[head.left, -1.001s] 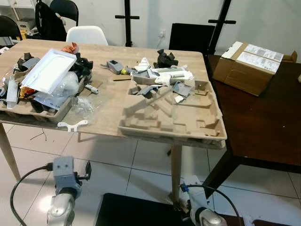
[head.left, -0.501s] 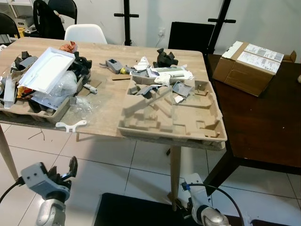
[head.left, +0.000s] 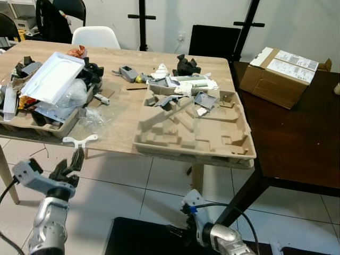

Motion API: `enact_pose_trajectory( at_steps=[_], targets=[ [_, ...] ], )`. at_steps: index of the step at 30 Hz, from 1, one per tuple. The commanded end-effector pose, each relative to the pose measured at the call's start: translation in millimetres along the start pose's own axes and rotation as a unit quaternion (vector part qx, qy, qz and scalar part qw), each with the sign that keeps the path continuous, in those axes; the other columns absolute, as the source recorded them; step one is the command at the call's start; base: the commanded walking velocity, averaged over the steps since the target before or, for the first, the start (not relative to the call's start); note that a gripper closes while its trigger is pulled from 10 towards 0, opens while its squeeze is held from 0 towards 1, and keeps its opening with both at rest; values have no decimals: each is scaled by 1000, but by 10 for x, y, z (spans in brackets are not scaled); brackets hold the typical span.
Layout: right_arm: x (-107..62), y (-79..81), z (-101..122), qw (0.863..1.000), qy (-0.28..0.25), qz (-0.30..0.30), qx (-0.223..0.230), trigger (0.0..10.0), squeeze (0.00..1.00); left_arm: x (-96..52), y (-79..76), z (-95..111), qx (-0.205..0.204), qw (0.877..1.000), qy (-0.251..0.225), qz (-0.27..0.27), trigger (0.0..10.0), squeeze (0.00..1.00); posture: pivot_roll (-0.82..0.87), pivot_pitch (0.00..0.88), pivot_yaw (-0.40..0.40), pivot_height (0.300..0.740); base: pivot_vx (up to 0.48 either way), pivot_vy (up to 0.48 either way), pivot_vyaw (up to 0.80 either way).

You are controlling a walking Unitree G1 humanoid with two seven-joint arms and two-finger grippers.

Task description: Picking trash to rubbish bin

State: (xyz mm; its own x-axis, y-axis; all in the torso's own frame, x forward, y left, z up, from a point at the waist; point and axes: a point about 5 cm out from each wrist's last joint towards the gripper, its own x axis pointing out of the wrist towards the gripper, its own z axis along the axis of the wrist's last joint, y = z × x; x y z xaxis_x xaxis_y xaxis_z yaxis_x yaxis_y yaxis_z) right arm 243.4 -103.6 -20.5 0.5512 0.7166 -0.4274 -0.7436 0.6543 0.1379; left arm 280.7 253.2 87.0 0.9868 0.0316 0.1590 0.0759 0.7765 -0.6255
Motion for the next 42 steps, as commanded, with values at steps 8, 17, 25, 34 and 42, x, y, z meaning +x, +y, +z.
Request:
enact_pose_trajectory(
  at_steps=[8, 17, 25, 34, 42],
  targets=[
    [49, 21, 245, 997, -42, 27, -58, 10000, 0, 169, -57, -7, -15, 999, 23, -16, 10000, 0, 23, 117, -6, 740, 0, 0, 0],
    [43, 1, 317, 996, -54, 27, -68, 10000, 0, 304, -50, 68, -26, 1000, -6, 0, 10000, 0, 14, 118, -7, 740, 0, 0, 0],
    [22, 18, 342, 995, -57, 34, -73, 10000, 0, 403, 59, 210, -1, 998, -38, 46, 4902, 0, 4, 123, -9, 740, 0, 0, 0],
    [-2, 17, 312, 996, -50, 33, -73, 10000, 0, 363, 137, 196, 5, 997, -37, 70, 6157, 0, 6, 124, -8, 740, 0, 0, 0],
    [-4, 26, 309, 996, -47, 31, -74, 10000, 0, 328, 145, 113, 2, 998, -21, 65, 7176, 0, 11, 127, -8, 740, 0, 0, 0]
  ],
)
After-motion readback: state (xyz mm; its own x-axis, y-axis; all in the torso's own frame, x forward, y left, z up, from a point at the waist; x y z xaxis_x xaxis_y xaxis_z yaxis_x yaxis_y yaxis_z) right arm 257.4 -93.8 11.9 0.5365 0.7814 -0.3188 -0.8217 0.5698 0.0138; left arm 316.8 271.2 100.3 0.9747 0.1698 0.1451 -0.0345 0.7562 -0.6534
